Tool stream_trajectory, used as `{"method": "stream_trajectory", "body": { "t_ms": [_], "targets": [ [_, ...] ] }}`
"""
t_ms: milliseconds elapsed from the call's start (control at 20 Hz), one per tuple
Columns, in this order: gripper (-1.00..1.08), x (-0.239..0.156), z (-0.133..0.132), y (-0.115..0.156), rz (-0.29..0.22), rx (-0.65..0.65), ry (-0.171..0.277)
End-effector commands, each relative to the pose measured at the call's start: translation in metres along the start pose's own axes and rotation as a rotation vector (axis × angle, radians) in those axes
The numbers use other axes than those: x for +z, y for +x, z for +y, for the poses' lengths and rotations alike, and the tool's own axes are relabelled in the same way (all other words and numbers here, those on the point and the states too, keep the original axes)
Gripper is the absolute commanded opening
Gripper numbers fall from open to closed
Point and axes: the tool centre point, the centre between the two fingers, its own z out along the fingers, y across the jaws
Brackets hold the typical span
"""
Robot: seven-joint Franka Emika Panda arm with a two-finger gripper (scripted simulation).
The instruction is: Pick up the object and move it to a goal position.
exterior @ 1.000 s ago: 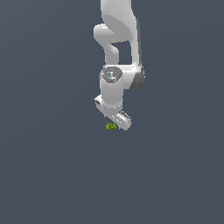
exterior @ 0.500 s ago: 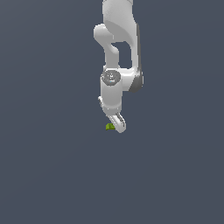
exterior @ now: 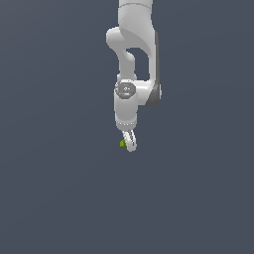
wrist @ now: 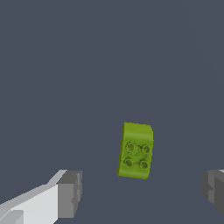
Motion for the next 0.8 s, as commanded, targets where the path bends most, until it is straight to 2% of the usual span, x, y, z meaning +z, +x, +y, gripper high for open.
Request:
{"method": "stream_trajectory", "body": {
  "t_ms": [0,350,750],
  "targets": [
    [1.00,0.0028,0.0021,0.0004,0.002,0.045,0.001],
    [1.00,0.0071,0.0054,0.0010,0.006,0.112,0.001],
    [1.00,0.0125,0.0058,0.0011,0.006,0.115,0.001]
  ]
}}
